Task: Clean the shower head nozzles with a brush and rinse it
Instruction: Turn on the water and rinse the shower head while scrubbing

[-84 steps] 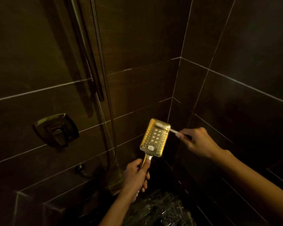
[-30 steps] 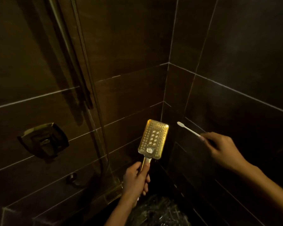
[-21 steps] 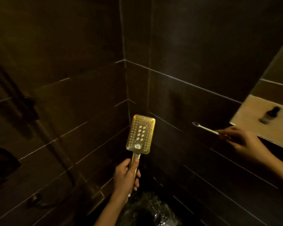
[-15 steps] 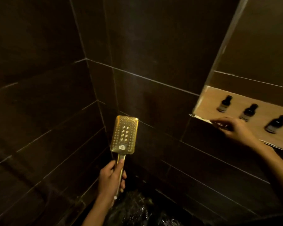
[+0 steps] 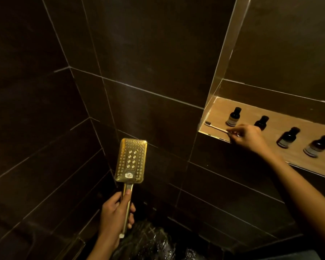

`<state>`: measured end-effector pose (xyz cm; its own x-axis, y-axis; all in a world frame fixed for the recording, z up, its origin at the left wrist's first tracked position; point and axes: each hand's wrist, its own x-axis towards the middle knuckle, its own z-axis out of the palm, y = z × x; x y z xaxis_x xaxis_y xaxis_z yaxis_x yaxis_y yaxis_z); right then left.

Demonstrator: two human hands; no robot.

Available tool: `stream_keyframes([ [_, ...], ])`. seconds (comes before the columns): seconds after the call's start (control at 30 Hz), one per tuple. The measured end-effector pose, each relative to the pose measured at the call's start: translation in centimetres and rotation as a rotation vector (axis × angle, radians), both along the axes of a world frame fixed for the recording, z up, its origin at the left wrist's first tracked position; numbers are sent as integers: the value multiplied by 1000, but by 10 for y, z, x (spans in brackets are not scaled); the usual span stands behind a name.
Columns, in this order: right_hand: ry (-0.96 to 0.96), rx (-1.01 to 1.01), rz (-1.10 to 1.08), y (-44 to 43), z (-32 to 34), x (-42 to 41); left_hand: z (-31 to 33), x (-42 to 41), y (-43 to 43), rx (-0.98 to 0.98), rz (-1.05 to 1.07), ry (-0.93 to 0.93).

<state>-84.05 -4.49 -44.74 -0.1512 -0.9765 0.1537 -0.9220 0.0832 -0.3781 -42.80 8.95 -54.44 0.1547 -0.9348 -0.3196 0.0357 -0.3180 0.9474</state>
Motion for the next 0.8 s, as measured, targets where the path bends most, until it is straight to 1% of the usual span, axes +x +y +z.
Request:
stream_keyframes([
  [0.07,-1,34,-16,-1,1,1,1,4,0,-1,9,4],
  [0.13,-7,2,-23,1,-1,6,3,11,-1,-2,19,19],
  [0.27,-12,-329,49,14,-9,33,10,25,-2,-25,41,35],
  [0.33,-48,-402,151,21,-11,64,14,33,-3,-44,55,43],
  [0.4,-144,-419,265,27,-13,109,21,42,-3,-85,76,40],
  [0.43,-227,-400,302,31,-13,136,25,48,-4,-112,80,37],
  [0.47,-333,-331,319,36,-12,164,30,54,-4,-137,81,36],
  [0.5,-449,-208,332,40,-12,190,36,58,-5,-157,76,43],
  [0.57,-644,101,423,50,-10,248,48,71,-5,-199,75,47],
  [0.6,-734,212,497,55,-9,275,54,78,-6,-220,72,42],
  [0.63,-824,278,575,58,-7,301,61,85,-7,-238,67,33],
  [0.73,-1054,351,758,63,7,365,86,106,-8,-291,58,0],
  [0.8,-1154,373,779,61,21,400,103,122,-9,-333,72,-27],
])
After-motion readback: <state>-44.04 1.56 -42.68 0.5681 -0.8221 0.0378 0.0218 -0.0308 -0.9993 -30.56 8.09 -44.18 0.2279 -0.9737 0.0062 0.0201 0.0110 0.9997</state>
